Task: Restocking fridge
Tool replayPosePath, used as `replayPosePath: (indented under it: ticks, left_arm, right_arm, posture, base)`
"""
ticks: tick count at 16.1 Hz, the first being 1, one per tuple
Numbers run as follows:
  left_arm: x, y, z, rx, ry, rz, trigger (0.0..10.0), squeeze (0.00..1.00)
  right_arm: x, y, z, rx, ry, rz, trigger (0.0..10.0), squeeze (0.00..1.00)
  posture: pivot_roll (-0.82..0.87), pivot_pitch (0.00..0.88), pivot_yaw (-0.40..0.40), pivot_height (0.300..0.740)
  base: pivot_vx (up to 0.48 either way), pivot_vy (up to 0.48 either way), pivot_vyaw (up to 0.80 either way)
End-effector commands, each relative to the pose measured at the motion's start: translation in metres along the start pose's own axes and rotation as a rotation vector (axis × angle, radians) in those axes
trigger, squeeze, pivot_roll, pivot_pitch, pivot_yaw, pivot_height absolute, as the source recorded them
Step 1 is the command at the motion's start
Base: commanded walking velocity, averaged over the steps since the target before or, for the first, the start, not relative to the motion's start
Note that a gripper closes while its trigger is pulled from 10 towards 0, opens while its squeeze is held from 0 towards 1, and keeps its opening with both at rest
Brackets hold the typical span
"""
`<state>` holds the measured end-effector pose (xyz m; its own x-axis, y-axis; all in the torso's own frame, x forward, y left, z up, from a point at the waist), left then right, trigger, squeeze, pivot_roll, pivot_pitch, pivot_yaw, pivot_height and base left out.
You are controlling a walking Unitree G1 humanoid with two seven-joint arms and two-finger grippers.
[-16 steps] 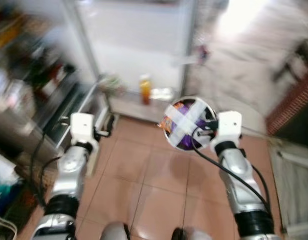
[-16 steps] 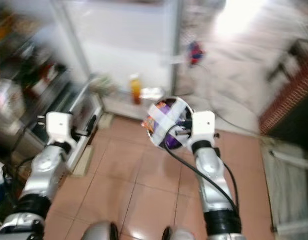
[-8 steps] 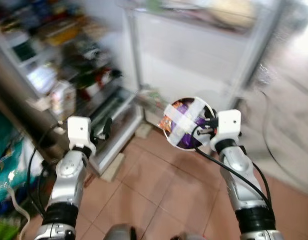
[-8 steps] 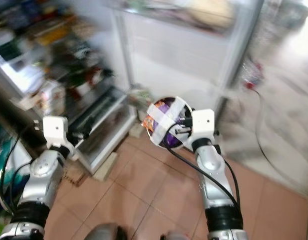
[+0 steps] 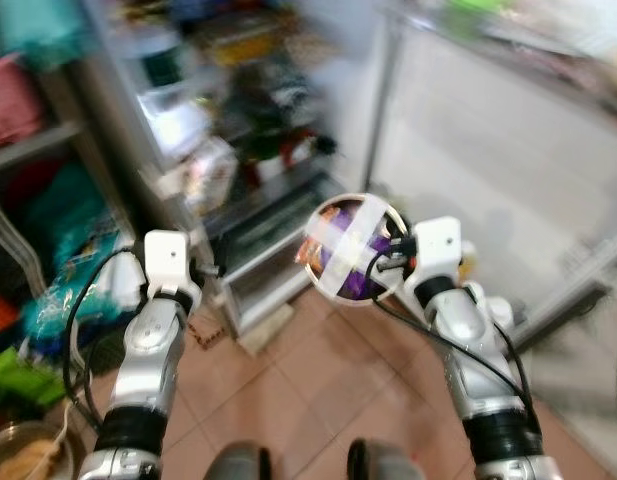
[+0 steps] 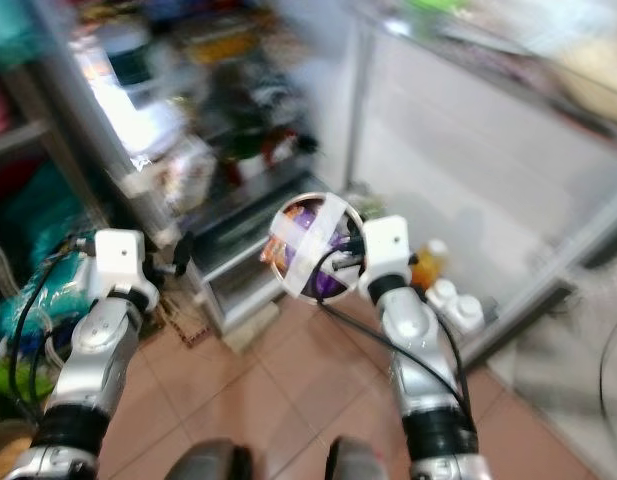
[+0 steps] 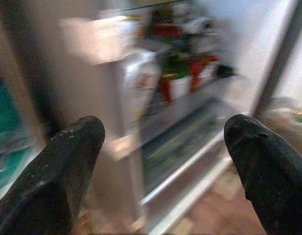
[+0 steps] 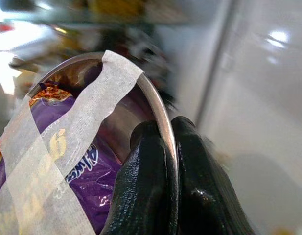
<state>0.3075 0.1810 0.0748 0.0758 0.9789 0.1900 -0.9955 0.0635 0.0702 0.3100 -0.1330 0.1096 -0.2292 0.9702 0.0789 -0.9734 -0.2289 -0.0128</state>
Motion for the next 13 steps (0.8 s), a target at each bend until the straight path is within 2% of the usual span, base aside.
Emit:
replayPosePath:
  ticks: [1,3,5,13]
  left_arm:
    - [0.0027,0.0007,0.0017,0.0,-0.015,0.014,10.0,0.0]
    - [0.0006,-0.0002,0.0022,0.001,-0.013,0.021,10.0,0.0]
    - [-0.0024,0.0006,0.0034,-0.007,0.001,0.019,10.0,0.0]
    - [-0.0023,0.0005,0.0045,-0.01,-0.001,0.032,10.0,0.0]
  right_arm:
    - [0.0099,-0.0034,0.0073,-0.038,-0.007,0.039,10.0,0.0]
    - [0.0081,-0.0037,0.0072,-0.041,-0.007,0.022,10.0,0.0]
    - [0.0061,-0.0032,0.0077,-0.046,-0.017,0.011,10.0,0.0]
    - [0.0108,-0.0028,0.006,-0.043,-0.024,0.037,10.0,0.0]
  posture:
    - [0.04,0.07,0.021,0.74]
    - [0.04,0.069,0.022,0.74]
    - [0.04,0.07,0.024,0.74]
    - [0.05,0.071,0.022,0.74]
  base:
    - [0.0,0.0,0.76]
    - [0.0,0.0,0.68]
    - [0.0,0.0,0.0]
    - [0.0,-0.282,0.0]
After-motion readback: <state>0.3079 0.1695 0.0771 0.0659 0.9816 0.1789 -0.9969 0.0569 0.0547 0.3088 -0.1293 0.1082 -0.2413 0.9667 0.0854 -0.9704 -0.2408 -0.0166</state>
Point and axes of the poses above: a point about 5 cm out from each wrist's last joint towards the gripper, its own y axis pointing back from the gripper into the wrist, its own z axis along the axis of the wrist's last joint, x = y × z, the point moved 1 cm from there along -y, pointing out of the wrist towards the gripper, and after that the axes turned 10 degrees about -y, right-handed, at the moved point
